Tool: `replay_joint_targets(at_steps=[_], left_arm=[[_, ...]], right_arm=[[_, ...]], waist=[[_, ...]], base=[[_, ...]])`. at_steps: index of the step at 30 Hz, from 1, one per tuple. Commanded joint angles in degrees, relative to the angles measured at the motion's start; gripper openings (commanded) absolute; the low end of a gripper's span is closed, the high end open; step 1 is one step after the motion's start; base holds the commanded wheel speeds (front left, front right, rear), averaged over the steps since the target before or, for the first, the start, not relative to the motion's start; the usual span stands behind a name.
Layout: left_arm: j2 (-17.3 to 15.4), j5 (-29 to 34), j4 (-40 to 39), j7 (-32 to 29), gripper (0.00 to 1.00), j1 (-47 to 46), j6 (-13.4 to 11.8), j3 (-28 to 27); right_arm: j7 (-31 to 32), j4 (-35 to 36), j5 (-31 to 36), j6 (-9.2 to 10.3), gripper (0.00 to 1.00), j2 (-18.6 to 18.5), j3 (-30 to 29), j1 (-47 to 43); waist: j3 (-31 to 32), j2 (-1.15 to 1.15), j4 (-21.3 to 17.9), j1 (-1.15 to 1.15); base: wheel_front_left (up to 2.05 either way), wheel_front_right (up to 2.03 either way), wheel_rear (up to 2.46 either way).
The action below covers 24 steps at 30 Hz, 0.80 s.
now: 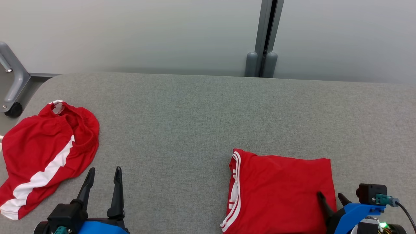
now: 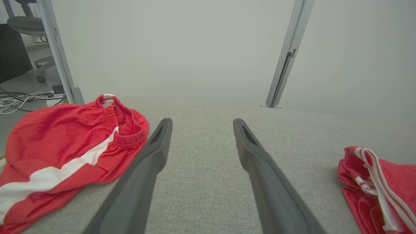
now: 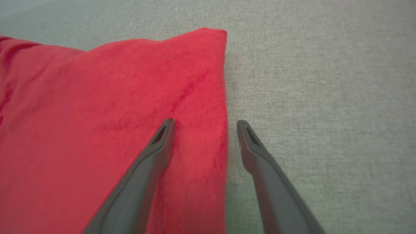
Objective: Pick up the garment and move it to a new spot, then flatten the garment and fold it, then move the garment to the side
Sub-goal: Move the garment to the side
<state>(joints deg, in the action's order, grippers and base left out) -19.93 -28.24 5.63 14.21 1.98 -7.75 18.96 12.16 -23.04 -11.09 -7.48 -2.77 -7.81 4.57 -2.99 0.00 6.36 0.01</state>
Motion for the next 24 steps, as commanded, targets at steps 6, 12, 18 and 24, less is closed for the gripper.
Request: replay_joint_targets(at_steps=[6,12,18,24], left_arm=[[-0.4,0.0,0.2,-0.6,1.0,-1.8,0.2,0.4],[-0.5,-0.2,0.2,-0.6,1.0,-2.3,0.4,0.6],[-0.5,-0.3,0.4,-0.4,1.0,-2.6,0.7,1.0],[-0.3,0.2,-0.1,-0.2,1.0,-3.7,0.8,1.4]], right_arm=[[0.0,-6.2,0.2,-0.02,1.0,-0.2,0.7,1.5],[3.0,-10.0,-1.2,-0.1,1.0,0.2,3.9,2.2],[4.7,-10.9,0.2,-0.18,0.0,0.6,6.2,3.0],[2.9,-6.7,4.0,-0.09,0.0,-1.6,9.0,6.6]], waist=[[-0.1,0.0,0.2,-0.01],[-0.3,0.0,0.4,-0.01],[-0.7,0.0,0.7,-0.01],[-1.9,0.0,1.1,-0.01]], base=[[0.0,0.0,0.0],[0.0,0.0,0.0],[0.0,0.0,0.0],[0.0,0.0,0.0]])
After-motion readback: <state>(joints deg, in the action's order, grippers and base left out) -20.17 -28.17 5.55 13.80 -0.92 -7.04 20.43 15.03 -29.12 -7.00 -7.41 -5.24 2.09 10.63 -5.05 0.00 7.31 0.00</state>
